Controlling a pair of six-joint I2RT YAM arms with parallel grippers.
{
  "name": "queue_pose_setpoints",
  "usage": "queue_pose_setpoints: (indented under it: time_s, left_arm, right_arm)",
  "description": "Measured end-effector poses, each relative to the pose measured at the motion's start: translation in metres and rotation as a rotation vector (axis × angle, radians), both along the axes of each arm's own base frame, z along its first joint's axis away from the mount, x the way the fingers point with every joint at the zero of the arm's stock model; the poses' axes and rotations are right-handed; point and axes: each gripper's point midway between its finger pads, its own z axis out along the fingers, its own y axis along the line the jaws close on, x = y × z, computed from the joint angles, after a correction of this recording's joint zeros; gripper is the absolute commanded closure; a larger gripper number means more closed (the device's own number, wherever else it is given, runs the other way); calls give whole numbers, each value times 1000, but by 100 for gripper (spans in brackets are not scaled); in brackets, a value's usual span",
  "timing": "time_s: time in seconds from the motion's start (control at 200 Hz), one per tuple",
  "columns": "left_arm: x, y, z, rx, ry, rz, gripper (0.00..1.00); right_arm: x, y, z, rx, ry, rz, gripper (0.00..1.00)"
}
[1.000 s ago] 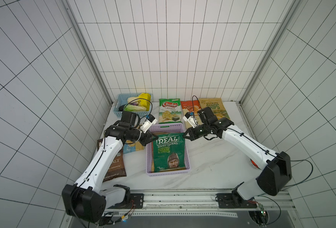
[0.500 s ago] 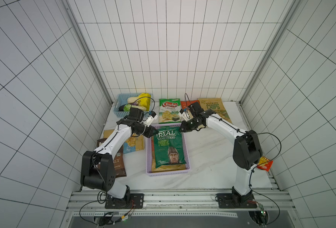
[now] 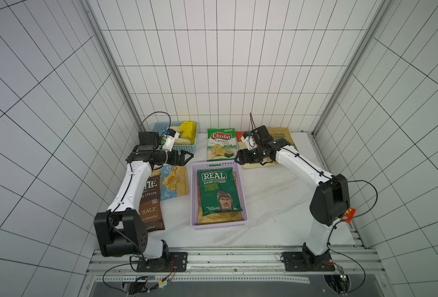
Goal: Put the potato chips into the basket
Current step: Place the potato chip in the basket, then pick up the potato chip from the center of the board.
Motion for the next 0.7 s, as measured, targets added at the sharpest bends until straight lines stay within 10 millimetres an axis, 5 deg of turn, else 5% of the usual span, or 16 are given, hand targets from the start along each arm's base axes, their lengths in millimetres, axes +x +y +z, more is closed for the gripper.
queue_pose_setpoints:
  time_s: [0.14,0.255,0.525,0.7]
  left_arm:
    - [-23,-4,40,-51,-92,25,2]
    - [-44,5,43,-97,-112,70,2]
    - [-66,0,9,-176,33,-7,2]
    - [-72,-5,11,-229,47,-48,2]
  right_arm:
    - [-13,-1,35,51,-75,-18,28]
    - [-28,-17,43,84,-99,-67,28]
    - [-18,-134,29,117,-120,-415,30]
    - [1,-196,-6,184,-35,-662,33]
